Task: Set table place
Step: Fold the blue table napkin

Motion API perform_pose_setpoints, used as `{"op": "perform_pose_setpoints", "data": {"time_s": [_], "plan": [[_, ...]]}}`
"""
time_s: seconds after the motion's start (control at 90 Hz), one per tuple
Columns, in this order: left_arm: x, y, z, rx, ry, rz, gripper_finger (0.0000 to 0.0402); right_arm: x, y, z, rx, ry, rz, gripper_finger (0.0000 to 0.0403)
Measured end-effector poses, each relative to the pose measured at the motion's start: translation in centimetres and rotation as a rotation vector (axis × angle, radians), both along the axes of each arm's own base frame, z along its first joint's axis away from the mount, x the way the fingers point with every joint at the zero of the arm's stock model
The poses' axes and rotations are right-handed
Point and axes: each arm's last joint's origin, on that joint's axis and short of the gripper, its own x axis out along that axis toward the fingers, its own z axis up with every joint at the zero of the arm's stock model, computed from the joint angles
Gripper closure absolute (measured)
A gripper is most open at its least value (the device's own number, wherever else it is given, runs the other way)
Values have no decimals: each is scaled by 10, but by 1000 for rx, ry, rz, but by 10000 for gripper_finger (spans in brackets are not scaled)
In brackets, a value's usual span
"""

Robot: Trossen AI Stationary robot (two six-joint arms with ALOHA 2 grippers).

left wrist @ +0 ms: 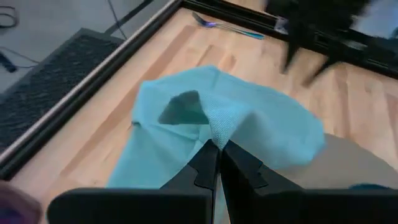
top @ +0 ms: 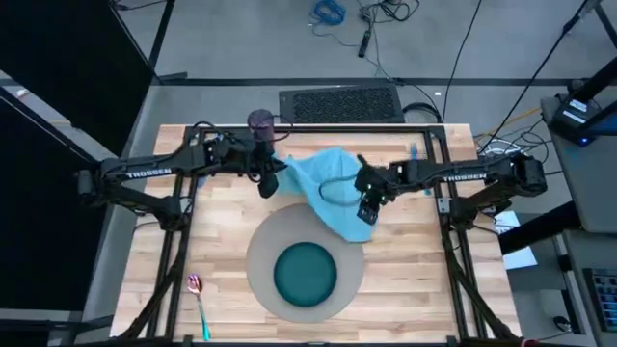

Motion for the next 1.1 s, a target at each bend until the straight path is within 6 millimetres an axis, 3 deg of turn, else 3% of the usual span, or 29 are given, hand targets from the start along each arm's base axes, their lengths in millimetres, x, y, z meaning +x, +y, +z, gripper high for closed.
{"op": "perform_pose_setpoints", "data": {"time_s": [0.133, 0.322, 0.611, 1.1], "plan": [[-1, 3, 0, 18, 2, 4, 401, -3, 31, -10, -69, -9, 16, 231], [-1, 5, 0, 29, 7, 1, 401, -13, 59, -43, -69, -79, 24, 244], [-1, 4, 0, 22, 6, 4, 402, -15, 75, -58, -123, -94, 30, 245], [-1, 4, 0, 19, 5, 5, 402, -4, 85, -99, -92, 47, 68, 237]]}}
